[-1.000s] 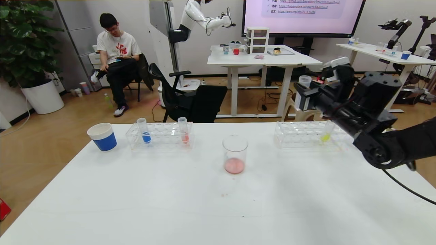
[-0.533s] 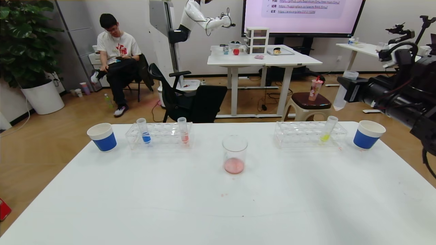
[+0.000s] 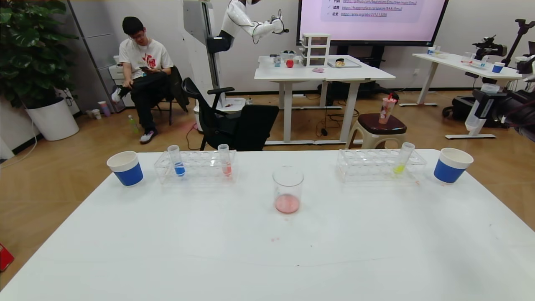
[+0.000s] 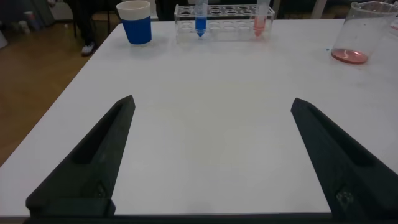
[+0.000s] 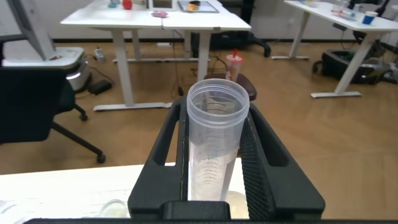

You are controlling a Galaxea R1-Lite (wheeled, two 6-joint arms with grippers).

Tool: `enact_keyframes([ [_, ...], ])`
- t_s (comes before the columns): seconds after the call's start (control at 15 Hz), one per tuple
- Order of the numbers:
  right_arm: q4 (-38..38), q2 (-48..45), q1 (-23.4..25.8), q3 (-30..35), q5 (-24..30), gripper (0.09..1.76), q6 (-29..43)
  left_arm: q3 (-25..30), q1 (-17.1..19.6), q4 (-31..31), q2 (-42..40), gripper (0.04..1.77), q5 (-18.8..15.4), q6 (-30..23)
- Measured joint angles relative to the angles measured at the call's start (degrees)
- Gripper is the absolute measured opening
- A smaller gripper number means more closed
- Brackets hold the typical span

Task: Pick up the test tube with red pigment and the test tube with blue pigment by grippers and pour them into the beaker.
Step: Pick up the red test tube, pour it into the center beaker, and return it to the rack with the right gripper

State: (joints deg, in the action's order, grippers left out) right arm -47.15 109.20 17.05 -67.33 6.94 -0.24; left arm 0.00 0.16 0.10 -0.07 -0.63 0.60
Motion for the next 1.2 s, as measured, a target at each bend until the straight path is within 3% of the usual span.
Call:
enact_keyframes([
  [0.2,-1.08,4.46,2.86,-0.83,-0.18,0.5,-0.09,0.0,0.0,0.0,0.0,1.75,0.0,0.02],
  [0.6,-10.81,13.24,5.81,0.13,-0.33,0.5,-1.79,0.0,0.0,0.0,0.0,1.75,0.0,0.02],
  [1.2,-15.12,17.35,5.38,4.71,-0.38,0.5,-1.76,0.0,-0.02,0.0,0.0,1.75,0.0,0.02],
])
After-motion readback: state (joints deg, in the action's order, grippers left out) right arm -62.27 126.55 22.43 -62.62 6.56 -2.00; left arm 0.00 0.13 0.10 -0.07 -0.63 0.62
